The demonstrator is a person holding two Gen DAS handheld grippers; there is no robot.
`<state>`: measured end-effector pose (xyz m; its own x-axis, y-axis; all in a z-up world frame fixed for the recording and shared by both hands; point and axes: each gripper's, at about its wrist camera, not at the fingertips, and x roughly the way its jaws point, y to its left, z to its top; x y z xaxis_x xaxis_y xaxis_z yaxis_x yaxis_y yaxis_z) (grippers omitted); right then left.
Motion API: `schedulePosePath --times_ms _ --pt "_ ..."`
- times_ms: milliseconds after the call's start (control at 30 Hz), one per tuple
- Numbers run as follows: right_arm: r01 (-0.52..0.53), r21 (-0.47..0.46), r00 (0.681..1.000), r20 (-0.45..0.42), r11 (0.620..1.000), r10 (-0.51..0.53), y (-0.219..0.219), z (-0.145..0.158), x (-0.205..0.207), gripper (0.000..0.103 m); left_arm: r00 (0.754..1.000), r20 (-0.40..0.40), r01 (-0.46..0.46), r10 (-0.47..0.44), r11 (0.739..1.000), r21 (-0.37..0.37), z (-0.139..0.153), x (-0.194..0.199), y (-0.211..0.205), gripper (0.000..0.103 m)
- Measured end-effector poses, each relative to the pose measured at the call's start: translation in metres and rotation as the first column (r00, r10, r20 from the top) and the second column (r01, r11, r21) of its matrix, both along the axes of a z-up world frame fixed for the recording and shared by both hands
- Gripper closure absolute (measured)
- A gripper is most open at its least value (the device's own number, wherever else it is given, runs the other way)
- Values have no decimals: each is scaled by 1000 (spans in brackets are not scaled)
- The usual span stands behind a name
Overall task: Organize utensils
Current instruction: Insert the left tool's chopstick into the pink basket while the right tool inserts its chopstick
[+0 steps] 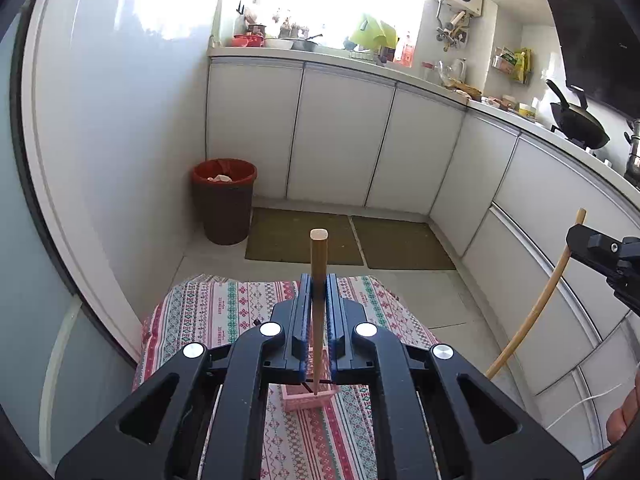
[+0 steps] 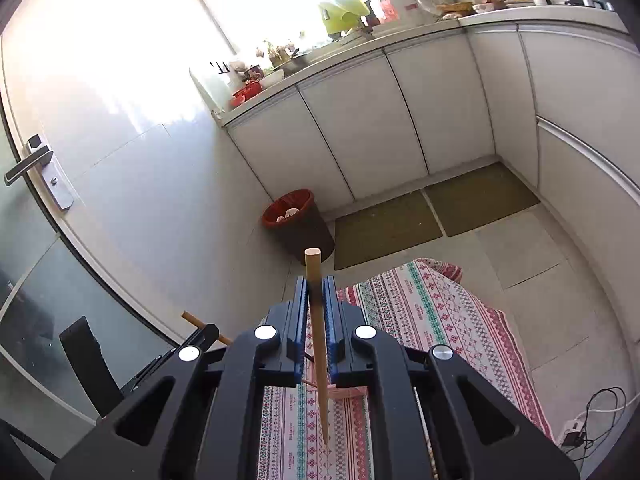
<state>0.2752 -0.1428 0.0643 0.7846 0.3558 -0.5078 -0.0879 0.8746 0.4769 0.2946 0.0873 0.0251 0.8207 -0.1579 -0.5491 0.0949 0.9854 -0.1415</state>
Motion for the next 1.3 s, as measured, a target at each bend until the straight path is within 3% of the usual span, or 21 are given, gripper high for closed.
schedulePosePath --times_ms 100,200,300,500,633,767,867,900,967,1133,1167,1300 --pt "-2 -8 1000 -15 1000 2 7 -8 22 95 1000 -22 -12 12 1000 10 -15 17 1 96" --pt "-4 -20 999 -35 1000 3 16 -18 39 95 994 -113 -5 8 1000 24 -43 36 0 94" --pt "-1 -44 999 -46 999 -1 27 -27 56 95 989 -137 -66 62 998 -19 -55 36 16 90" --pt "-5 -82 998 -64 997 -1 48 -50 82 95 984 -20 -177 176 973 -148 -15 -8 58 78" --pt "-5 -113 997 -72 994 -4 62 -68 88 95 983 -19 -182 182 962 -205 -8 -26 76 76" --pt "-16 -145 996 -90 989 3 77 -91 94 95 985 -23 -174 173 964 -202 -7 -27 79 70" --pt "-55 -145 992 -123 988 37 85 -110 95 87 986 -39 -164 159 966 -200 -10 -24 78 65" --pt "-64 -143 990 -136 988 45 86 -114 93 71 987 -46 -162 156 968 -194 -12 -23 77 62" --pt "-48 -142 991 -133 989 29 86 -117 86 58 986 -58 -163 155 969 -184 -16 -21 75 57" --pt "-14 -215 995 -104 976 -9 82 -113 57 46 985 -96 -155 141 975 -156 -22 -21 66 47" --pt "-2 -232 995 -96 973 -21 80 -113 49 39 985 -98 -154 140 977 -150 -23 -23 64 42" --pt "51 -294 996 -57 954 -71 69 -110 19 29 987 -114 -121 111 989 -83 -28 -29 45 34"
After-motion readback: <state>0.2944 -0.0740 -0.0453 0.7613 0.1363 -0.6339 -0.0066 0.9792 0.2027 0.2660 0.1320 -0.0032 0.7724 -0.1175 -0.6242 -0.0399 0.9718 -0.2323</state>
